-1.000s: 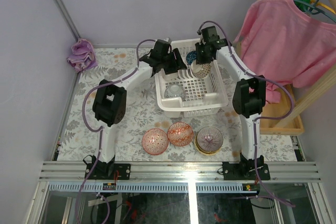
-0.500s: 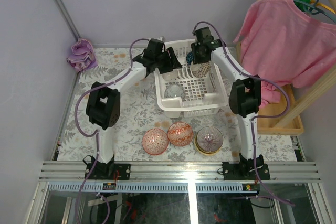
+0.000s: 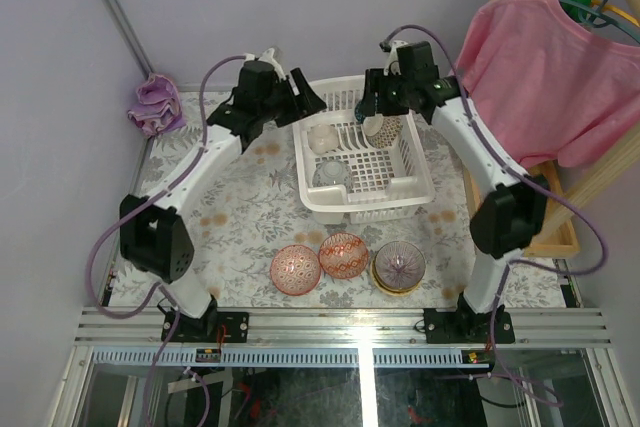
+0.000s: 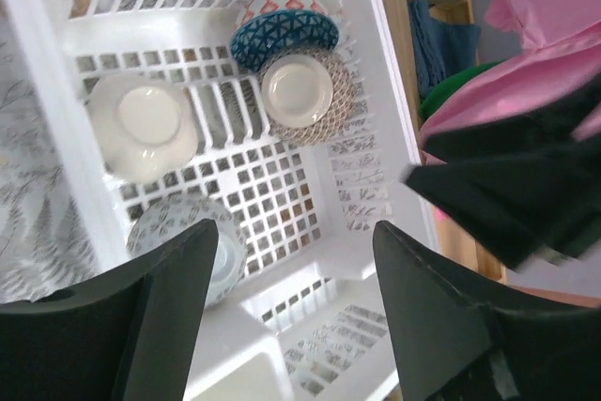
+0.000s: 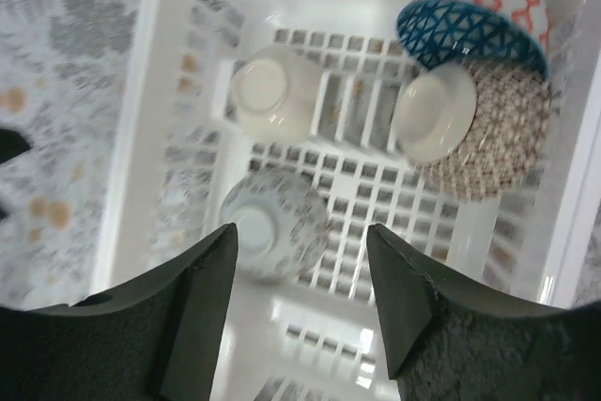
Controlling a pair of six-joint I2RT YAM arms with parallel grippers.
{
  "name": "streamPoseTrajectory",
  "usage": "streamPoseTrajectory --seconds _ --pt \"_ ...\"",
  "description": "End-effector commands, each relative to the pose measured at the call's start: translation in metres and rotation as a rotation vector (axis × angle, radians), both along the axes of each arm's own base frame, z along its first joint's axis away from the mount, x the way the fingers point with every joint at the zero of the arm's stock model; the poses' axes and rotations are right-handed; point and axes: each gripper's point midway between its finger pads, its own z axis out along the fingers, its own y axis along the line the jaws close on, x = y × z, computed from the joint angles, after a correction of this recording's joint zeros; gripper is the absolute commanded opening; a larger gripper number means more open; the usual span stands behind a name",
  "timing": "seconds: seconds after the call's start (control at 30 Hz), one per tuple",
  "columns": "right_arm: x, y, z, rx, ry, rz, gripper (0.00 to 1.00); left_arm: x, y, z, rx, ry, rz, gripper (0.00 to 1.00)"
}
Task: Load the bowls into the dish rack
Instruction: Adjust the bowl in the dish rack, then pick up the bowl from the center of the board.
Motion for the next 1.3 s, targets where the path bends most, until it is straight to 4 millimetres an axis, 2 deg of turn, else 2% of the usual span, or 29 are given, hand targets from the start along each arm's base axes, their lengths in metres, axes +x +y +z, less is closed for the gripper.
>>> streamPoseTrajectory --seconds 0.0,0.03,0.1,0.27,0.3,0.37,0.5,0.63,0.77,0.83,0.93,1.03,1.07,1.13,1.2,1.27 --pt "-0.069 0.007 0.054 0.149 -0.037 0.068 0.64 -0.033 0.026 -0.017 0.064 0.047 0.023 0.69" --pt "-0.086 0.006 0.054 0.149 -0.026 0.078 0.63 -0.041 0.03 -0.019 0.068 0.054 0.027 0.7" --pt "-0.123 0.002 0.031 0.116 0.045 0.089 0.62 -0.059 0.038 -0.024 0.071 0.068 0.026 0.71" --pt "-0.214 -0.001 0.005 0.061 0.121 0.123 0.61 -0.101 0.058 -0.045 0.1 0.116 0.035 0.79" --pt "-0.23 -0.003 0.0 0.063 0.14 0.114 0.61 -0.109 0.062 -0.044 0.101 0.114 0.038 0.82" --pt "-0.257 -0.009 -0.013 0.063 0.168 0.102 0.6 -0.122 0.067 -0.048 0.103 0.124 0.041 0.99" --pt "-0.296 -0.017 -0.033 0.074 0.203 0.092 0.58 -0.142 0.072 -0.05 0.08 0.135 0.049 1.0" --pt "-0.313 -0.016 -0.052 0.066 0.237 0.095 0.57 -0.158 0.078 -0.05 0.078 0.141 0.055 1.0" --pt "-0.319 -0.012 -0.063 0.032 0.243 0.104 0.57 -0.167 0.085 -0.048 0.087 0.13 0.071 1.0" --pt "-0.315 -0.004 -0.05 0.054 0.208 0.112 0.57 -0.168 0.086 -0.047 0.091 0.131 0.075 1.0" --pt "-0.297 0.012 -0.011 0.101 0.125 0.124 0.57 -0.161 0.084 -0.045 0.087 0.128 0.078 1.0" --pt "-0.262 0.033 0.033 0.11 0.027 0.144 0.63 -0.142 0.077 -0.041 0.086 0.125 0.079 1.0" --pt "-0.247 0.04 0.04 0.126 0.029 0.153 0.64 -0.134 0.075 -0.042 0.092 0.126 0.079 1.0" --pt "-0.208 0.052 0.043 0.191 0.065 0.162 0.63 -0.12 0.07 -0.044 0.101 0.134 0.075 1.0" --pt "-0.178 0.059 0.038 0.213 0.105 0.159 0.62 -0.105 0.064 -0.043 0.101 0.134 0.07 1.0" --pt "-0.164 0.062 0.03 0.16 0.12 0.162 0.62 -0.095 0.059 -0.044 0.098 0.136 0.061 1.0"
